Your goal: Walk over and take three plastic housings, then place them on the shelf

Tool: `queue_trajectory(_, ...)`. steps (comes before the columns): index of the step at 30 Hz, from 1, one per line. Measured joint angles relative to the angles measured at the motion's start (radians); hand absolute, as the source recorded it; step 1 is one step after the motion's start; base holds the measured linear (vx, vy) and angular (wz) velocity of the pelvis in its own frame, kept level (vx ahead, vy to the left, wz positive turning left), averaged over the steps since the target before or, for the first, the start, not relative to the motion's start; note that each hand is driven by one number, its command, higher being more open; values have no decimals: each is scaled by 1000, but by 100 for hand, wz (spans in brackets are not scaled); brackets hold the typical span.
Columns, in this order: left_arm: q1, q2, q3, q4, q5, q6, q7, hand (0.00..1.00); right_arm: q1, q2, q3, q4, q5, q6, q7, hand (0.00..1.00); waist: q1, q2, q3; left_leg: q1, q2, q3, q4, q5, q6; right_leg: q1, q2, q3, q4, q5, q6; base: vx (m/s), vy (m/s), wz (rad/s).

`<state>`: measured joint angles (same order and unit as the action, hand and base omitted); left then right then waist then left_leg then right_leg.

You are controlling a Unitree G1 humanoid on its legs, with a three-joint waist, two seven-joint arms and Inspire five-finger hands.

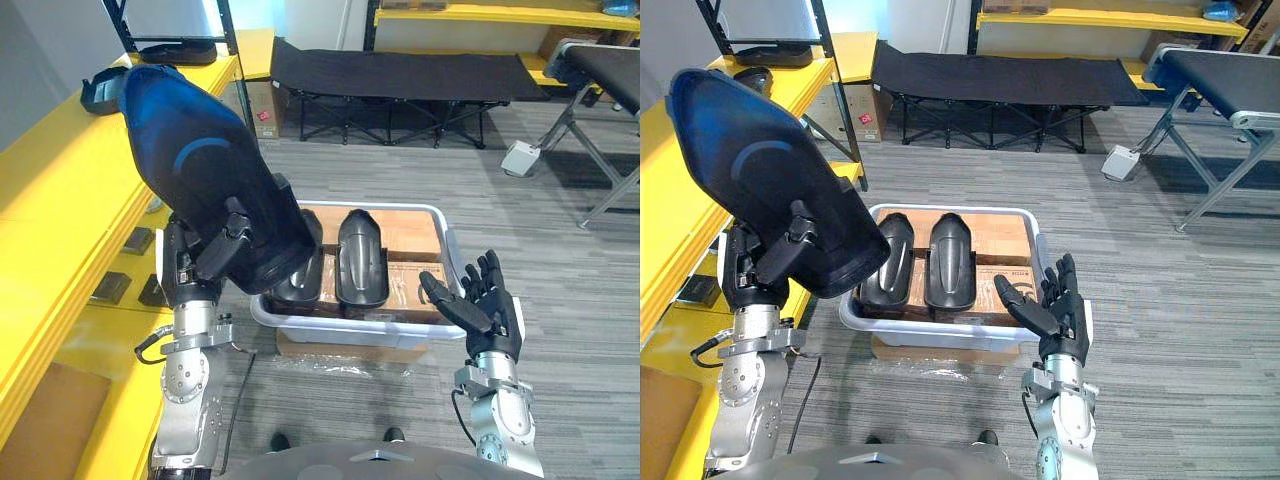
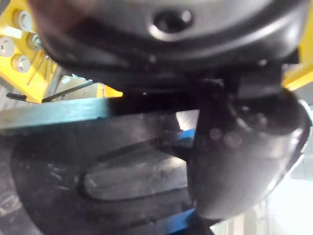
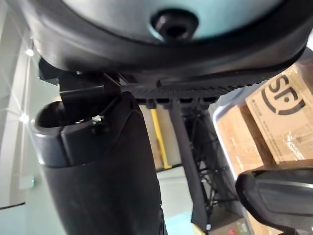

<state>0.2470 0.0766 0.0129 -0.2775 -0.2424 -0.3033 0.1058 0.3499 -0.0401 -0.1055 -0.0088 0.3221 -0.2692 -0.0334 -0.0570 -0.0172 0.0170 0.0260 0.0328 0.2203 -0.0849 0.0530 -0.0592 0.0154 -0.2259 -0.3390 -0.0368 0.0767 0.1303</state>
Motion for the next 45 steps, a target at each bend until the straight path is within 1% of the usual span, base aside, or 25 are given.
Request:
queue_trajectory(4,42,-1,16,-24,5,0,45,0,-18,-1,37,0,3,0,17,100,8,0,0,-6,-1,-23,0,0,0,8,0,-22,-4,0,0,-10,-9,13)
queue_trajectory(6,61,-4,16,-42,5,0,48,0,-20,-1,60,0,4,2,21,100,18,-1,1,-17,-4,-58,1,1,2,23,-1,-58,-14,0,1,2,-13,46)
queue_trajectory(10,114,-40,67,-95,5,0,41,0,-79,-6,162,4,1,25,23,100,83,-2,4,-27,-8,-127,1,9,4,59,1,-130,-18,-2,0,6,-5,48)
queue_trajectory(11,118,-43,78,-99,4,0,38,0,-92,-6,172,6,0,25,24,100,89,-2,5,-28,-9,-138,1,10,4,64,1,-140,-18,-2,0,-6,6,57)
queue_trajectory(12,120,-43,105,-107,2,-1,31,0,-124,-6,201,8,-1,25,26,100,114,-3,8,-38,-12,-163,1,16,5,71,0,-161,-18,-4,-3,-8,12,46)
queue_trajectory(14,127,-44,142,-110,-7,-3,15,0,-167,-6,225,19,-1,26,29,100,140,-5,11,-45,-17,-185,1,21,7,76,-3,-182,-17,-4,-3,-10,22,43)
queue_trajectory(16,159,-47,171,-124,-33,-4,-4,0,-204,-5,238,32,-1,26,34,100,147,-7,12,-48,-23,-197,1,24,11,77,-8,-193,-14,-5,-4,-10,37,23)
queue_trajectory(18,181,-51,194,-128,-39,-6,-19,0,-217,-6,235,37,-1,26,41,100,167,-10,16,-50,-28,-202,1,25,13,75,-16,-195,2,-10,-10,0,47,7)
queue_trajectory(20,192,-51,198,-129,-39,-6,-24,0,-217,-6,236,37,-1,28,46,100,167,-14,19,-50,-30,-207,1,24,13,75,-19,-202,10,-16,-16,-6,28,9)
queue_trajectory(22,196,-55,202,-129,-40,-6,-29,0,-217,-6,238,37,-1,45,55,100,168,-27,31,-53,-33,-220,1,22,14,75,-23,-209,22,-38,-22,-21,16,17)
queue_trajectory(25,194,-69,198,-130,-62,-6,-66,0,-214,-8,252,37,-2,67,56,100,156,-27,42,-78,-30,-239,-1,20,21,85,-24,-265,41,-59,-11,-40,-9,50)
queue_trajectory(26,186,-66,197,-133,-73,-6,-97,0,-209,-10,243,36,-2,69,52,100,138,-31,49,-107,-16,-176,23,6,38,100,-27,-325,41,-58,11,-61,-15,113)
queue_trajectory(27,178,-65,194,-134,-73,-6,-114,0,-204,-12,234,35,-2,69,51,100,127,-30,52,-130,-1,-127,51,3,41,110,-27,-363,42,-59,14,-56,18,157)
queue_trajectory(28,163,-65,178,-134,-74,-6,-151,0,-195,-19,211,35,-2,69,43,100,111,-19,60,-175,39,0,110,4,42,130,-31,-432,49,-61,17,-34,65,175)
queue_trajectory(29,149,-64,154,-134,-74,-6,-180,0,-181,-37,183,35,-2,68,42,100,107,-3,70,-195,73,112,152,8,44,149,-32,-483,62,-63,20,-8,137,162)
queue_trajectory(30,145,-63,141,-134,-74,-6,-191,0,-174,-46,171,35,-2,68,42,100,109,2,73,-195,78,137,152,21,45,155,-35,-494,73,-70,27,37,178,120)
queue_trajectory(31,147,-62,123,-134,-77,-7,-195,0,-169,-56,152,36,-2,67,48,100,119,8,78,-190,58,122,136,47,51,162,-53,-497,91,-74,29,50,205,65)
queue_trajectory(32,147,-59,122,-134,-77,-7,-191,0,-175,-62,145,36,-1,62,58,100,125,11,80,-187,44,119,127,52,58,161,-68,-489,103,-76,28,36,164,40)
queue_trajectory(36,148,-37,115,-134,-103,-7,-174,0,-193,-49,169,36,-2,34,118,100,133,12,88,-158,13,129,102,51,67,158,-98,-450,129,-78,23,-4,89,-5)
queue_trajectory(38,149,-35,98,-134,-106,-7,-182,0,-186,-44,165,36,-1,30,120,100,123,17,89,-155,9,100,88,48,70,153,-106,-411,166,-91,2,-23,74,33)
queue_trajectory(39,148,-27,82,-134,-107,-8,-196,0,-173,-42,164,35,0,22,117,100,105,18,89,-157,2,68,68,53,73,147,-107,-368,194,-104,-18,-22,56,69)
queue_trajectory(40,147,-15,67,-134,-108,-8,-211,0,-157,-43,162,33,0,19,116,100,102,16,90,-157,-6,44,41,71,76,142,-106,-343,210,-121,-33,-17,37,76)
queue_trajectory(41,147,-9,59,-134,-109,-8,-218,0,-149,-43,163,33,0,19,116,100,103,12,91,-157,-14,31,28,83,76,142,-106,-339,210,-138,-37,-16,-2,62)
queue_trajectory(42,147,-6,55,-134,-109,-8,-218,0,-146,-43,165,33,0,19,123,100,105,10,94,-159,-23,19,15,97,78,144,-108,-336,208,-165,-36,-12,-35,41)
queue_trajectory(45,149,-7,55,-134,-110,-9,-199,0,-152,-47,177,31,-1,19,153,100,113,26,108,-160,-29,4,3,127,71,155,-104,-336,209,-194,4,-30,-66,26)
